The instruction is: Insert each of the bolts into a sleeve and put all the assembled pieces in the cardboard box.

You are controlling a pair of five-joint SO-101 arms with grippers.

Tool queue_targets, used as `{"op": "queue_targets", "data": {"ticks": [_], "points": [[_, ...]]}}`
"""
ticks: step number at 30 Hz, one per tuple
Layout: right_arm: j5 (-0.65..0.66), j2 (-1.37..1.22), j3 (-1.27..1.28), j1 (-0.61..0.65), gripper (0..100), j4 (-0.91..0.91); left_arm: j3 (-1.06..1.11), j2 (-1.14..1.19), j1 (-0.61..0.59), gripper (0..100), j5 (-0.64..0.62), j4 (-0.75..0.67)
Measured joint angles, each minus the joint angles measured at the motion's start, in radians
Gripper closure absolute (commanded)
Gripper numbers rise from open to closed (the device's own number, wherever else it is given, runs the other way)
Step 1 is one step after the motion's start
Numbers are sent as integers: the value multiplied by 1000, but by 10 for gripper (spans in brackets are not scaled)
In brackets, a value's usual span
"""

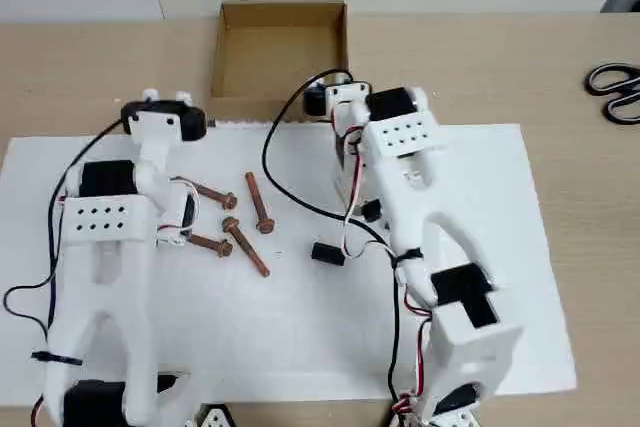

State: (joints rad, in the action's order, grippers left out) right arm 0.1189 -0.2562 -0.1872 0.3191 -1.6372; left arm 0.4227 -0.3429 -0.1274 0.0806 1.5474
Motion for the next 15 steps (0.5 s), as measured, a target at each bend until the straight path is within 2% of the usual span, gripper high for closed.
{"op": "queue_targets", "data": {"ticks": [7,15], "points": [[5,60,0,-132,995,-52,-153,3,2,994,-44,25],[5,118,0,-253,995,-57,-172,11,54,994,-60,9]]}}
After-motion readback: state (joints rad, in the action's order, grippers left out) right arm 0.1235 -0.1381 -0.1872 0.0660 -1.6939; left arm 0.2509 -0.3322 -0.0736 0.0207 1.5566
